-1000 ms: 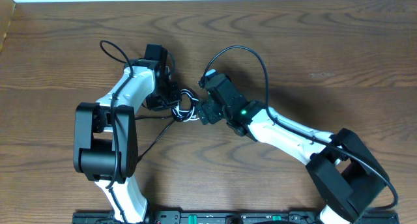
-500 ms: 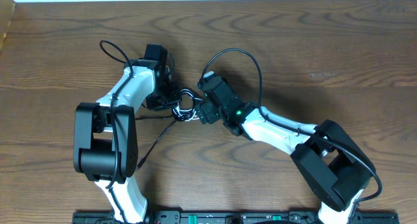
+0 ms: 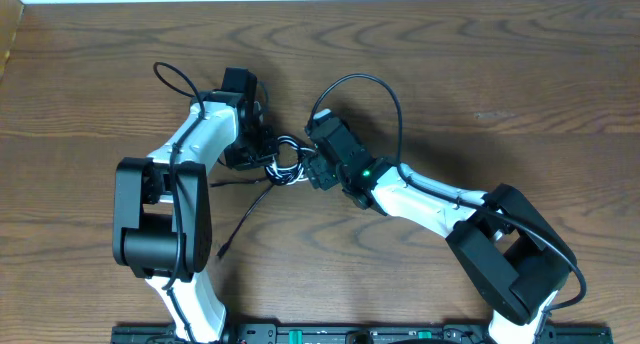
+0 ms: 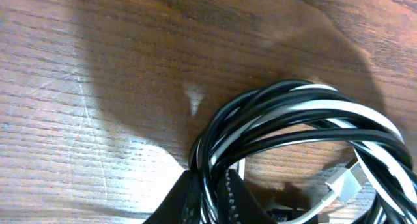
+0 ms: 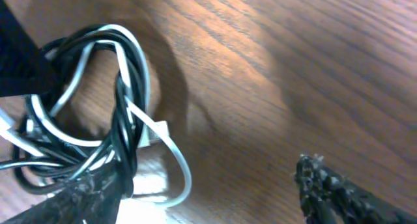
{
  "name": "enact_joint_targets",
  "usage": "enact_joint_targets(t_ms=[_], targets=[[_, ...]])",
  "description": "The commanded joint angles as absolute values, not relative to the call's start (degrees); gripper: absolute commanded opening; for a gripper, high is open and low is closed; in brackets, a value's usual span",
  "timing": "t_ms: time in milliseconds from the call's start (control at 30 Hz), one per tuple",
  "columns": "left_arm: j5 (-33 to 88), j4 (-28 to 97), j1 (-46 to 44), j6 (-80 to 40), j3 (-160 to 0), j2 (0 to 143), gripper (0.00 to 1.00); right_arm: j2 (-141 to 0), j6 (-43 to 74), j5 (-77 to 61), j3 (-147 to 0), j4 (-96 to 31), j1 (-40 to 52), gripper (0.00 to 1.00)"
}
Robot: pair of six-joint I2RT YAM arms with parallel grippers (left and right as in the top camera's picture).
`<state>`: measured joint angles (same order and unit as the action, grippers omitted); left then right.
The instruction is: Untangle cables
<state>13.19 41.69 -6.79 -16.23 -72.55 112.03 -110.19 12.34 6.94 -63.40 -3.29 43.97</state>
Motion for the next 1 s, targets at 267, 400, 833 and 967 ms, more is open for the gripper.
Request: enact_joint_targets(t_ms=[267,400,833,967], targets=[[12.86,41.67,-6.76,-15.49,-72.49,112.31,0.14,-108.77,11.97,11.68,-63.96,-4.19,43.79,0.91],[12.86,41.67,-6.76,-15.49,-72.49,112.31,0.14,-108.88,12.16,11.66,-63.96,-4.25,43.55,0.95],[12.86,41.67,-6.76,-15.49,-72.49,112.31,0.14,-107.66,12.14,11.68,-63.96,-5.06,43.59,0.96],[12.86,41.67,-6.76,-15.49,-72.49,112.31,0.13,-104.38,12.12,11.7,-63.96,-6.33,43.55,0.97]])
